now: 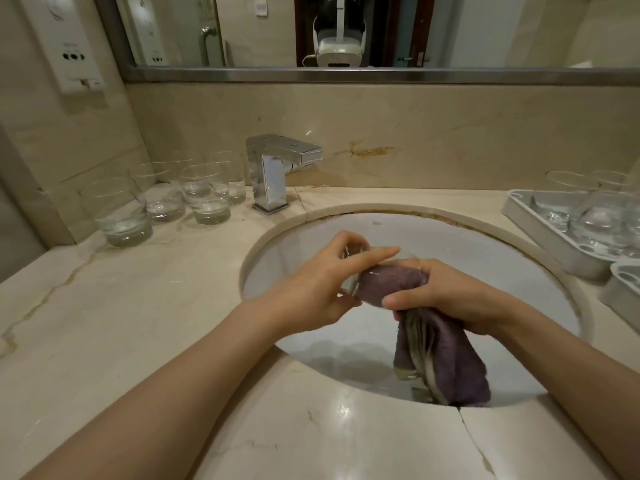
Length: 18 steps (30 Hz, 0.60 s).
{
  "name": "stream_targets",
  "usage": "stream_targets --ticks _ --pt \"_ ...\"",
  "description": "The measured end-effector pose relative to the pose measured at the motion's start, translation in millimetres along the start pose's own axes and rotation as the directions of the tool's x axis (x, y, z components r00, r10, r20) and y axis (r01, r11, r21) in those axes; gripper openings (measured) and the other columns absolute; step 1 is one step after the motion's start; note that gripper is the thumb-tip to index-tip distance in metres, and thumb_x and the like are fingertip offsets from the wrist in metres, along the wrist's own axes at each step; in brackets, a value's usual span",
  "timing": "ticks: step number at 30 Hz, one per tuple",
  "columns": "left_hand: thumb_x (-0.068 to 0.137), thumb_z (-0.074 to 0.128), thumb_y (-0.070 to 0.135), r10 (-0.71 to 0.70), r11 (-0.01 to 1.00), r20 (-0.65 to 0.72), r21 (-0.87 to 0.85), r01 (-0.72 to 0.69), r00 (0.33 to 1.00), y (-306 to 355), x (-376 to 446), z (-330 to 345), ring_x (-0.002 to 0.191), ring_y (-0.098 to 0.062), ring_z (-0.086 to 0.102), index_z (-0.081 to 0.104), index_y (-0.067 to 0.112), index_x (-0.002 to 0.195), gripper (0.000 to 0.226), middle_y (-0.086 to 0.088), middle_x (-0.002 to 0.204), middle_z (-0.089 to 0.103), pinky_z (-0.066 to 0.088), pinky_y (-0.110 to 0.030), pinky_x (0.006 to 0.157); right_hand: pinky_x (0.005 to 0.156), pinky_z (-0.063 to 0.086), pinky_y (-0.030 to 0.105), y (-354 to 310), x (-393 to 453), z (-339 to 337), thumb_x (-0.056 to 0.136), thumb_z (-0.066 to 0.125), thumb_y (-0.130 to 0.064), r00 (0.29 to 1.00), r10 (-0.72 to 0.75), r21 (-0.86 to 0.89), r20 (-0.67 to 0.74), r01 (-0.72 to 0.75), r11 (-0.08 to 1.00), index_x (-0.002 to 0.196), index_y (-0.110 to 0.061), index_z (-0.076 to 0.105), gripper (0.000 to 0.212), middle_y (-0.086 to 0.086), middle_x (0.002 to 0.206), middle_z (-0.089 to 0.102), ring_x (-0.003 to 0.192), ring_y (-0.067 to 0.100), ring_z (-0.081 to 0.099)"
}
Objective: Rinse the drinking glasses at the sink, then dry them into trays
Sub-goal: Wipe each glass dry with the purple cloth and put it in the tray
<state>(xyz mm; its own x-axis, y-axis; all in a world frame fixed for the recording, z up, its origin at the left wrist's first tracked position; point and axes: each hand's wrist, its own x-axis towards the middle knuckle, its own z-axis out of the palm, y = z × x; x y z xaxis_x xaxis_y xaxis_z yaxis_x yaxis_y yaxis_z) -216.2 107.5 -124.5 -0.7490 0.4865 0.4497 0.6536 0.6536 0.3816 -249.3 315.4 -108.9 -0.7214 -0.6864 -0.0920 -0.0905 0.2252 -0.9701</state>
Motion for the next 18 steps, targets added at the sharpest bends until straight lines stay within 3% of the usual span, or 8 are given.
stream_targets --ticks 3,5,7,8,11,13,16,18 --pt "0.078 0.074 -0.001 -0.275 0.902 0.111 -0.314 0.296 0.955 7.8 4.5 -4.0 0.106 -0.017 0.056 0.033 0.040 0.143 0.087 0.000 0.125 0.042 0.048 -0.012 0.088 0.072 0.047 0.012 0.7 0.5 4.2 0.073 0.080 -0.005 0.982 -0.151 -0.325 -0.116 0.107 0.940 0.104 -0.027 0.070 0.039 -0.014 0.087 0.070 0.078 0.001 0.064" --pt "0.077 0.074 -0.006 -0.377 0.741 0.261 -0.491 0.459 0.889 10.1 3.6 -6.9 0.091 -0.015 0.066 0.032 0.037 0.146 0.091 0.000 0.124 0.050 0.058 -0.027 0.079 0.081 0.047 0.014 5.9 1.1 5.5 0.074 0.080 -0.012 0.942 -0.334 -0.716 -0.037 0.208 0.667 0.116 -0.037 0.065 0.051 -0.020 0.110 0.062 0.095 0.001 0.060" --pt "0.076 0.072 -0.010 -0.388 0.647 0.344 -0.559 0.519 0.855 9.8 1.9 -11.1 0.090 -0.017 0.067 0.035 0.032 0.145 0.089 -0.001 0.120 0.057 0.059 -0.036 0.080 0.083 0.052 0.029 12.2 2.4 6.7 0.073 0.082 -0.016 0.900 -0.431 -0.862 0.066 0.269 0.429 0.122 -0.036 0.064 0.056 -0.014 0.120 0.059 0.100 0.012 0.061" --pt "0.076 0.072 -0.010 -0.387 0.623 0.354 -0.581 0.525 0.851 9.0 1.4 -13.5 0.092 -0.020 0.067 0.038 0.033 0.143 0.087 -0.002 0.119 0.059 0.059 -0.038 0.082 0.080 0.054 0.034 13.7 2.9 6.1 0.071 0.083 -0.015 0.884 -0.460 -0.875 0.080 0.283 0.393 0.122 -0.034 0.065 0.057 -0.009 0.122 0.061 0.099 0.017 0.062" --pt "0.078 0.072 -0.007 -0.378 0.651 0.307 -0.582 0.487 0.873 8.1 1.1 -12.4 0.099 -0.019 0.065 0.039 0.037 0.139 0.082 -0.001 0.120 0.057 0.058 -0.034 0.085 0.082 0.053 0.031 12.6 3.3 4.9 0.071 0.083 -0.013 0.867 -0.498 -0.850 0.029 0.283 0.444 0.120 -0.036 0.066 0.057 -0.010 0.122 0.060 0.100 0.016 0.062" --pt "0.080 0.073 0.002 -0.360 0.781 0.233 -0.455 0.429 0.903 8.5 0.4 -7.5 0.107 -0.016 0.058 0.033 0.036 0.144 0.083 -0.004 0.127 0.050 0.051 -0.024 0.093 0.085 0.047 0.019 12.8 5.7 6.7 0.072 0.081 -0.010 0.903 -0.428 -0.774 -0.031 0.249 0.582 0.116 -0.043 0.063 0.058 -0.020 0.117 0.057 0.097 0.001 0.059" --pt "0.084 0.071 0.009 -0.268 0.954 0.152 -0.091 0.284 0.951 7.7 -1.8 0.0 0.117 -0.019 0.045 0.020 0.031 0.151 0.087 -0.005 0.126 0.040 0.037 -0.020 0.102 0.075 0.047 0.016 9.3 6.4 11.2 0.073 0.080 -0.005 0.978 -0.184 -0.405 -0.094 0.132 0.905 0.102 -0.033 0.070 0.042 -0.012 0.095 0.068 0.080 0.000 0.063" --pt "0.087 0.067 0.008 -0.205 0.975 0.145 0.112 0.189 0.968 9.3 -1.3 2.8 0.121 -0.023 0.039 0.014 0.032 0.152 0.087 -0.006 0.133 0.033 0.036 -0.029 0.103 0.074 0.050 0.022 4.5 3.7 9.6 0.072 0.081 -0.011 0.998 -0.047 -0.153 -0.034 0.041 0.987 0.099 -0.023 0.073 0.031 0.000 0.088 0.073 0.076 0.009 0.066"
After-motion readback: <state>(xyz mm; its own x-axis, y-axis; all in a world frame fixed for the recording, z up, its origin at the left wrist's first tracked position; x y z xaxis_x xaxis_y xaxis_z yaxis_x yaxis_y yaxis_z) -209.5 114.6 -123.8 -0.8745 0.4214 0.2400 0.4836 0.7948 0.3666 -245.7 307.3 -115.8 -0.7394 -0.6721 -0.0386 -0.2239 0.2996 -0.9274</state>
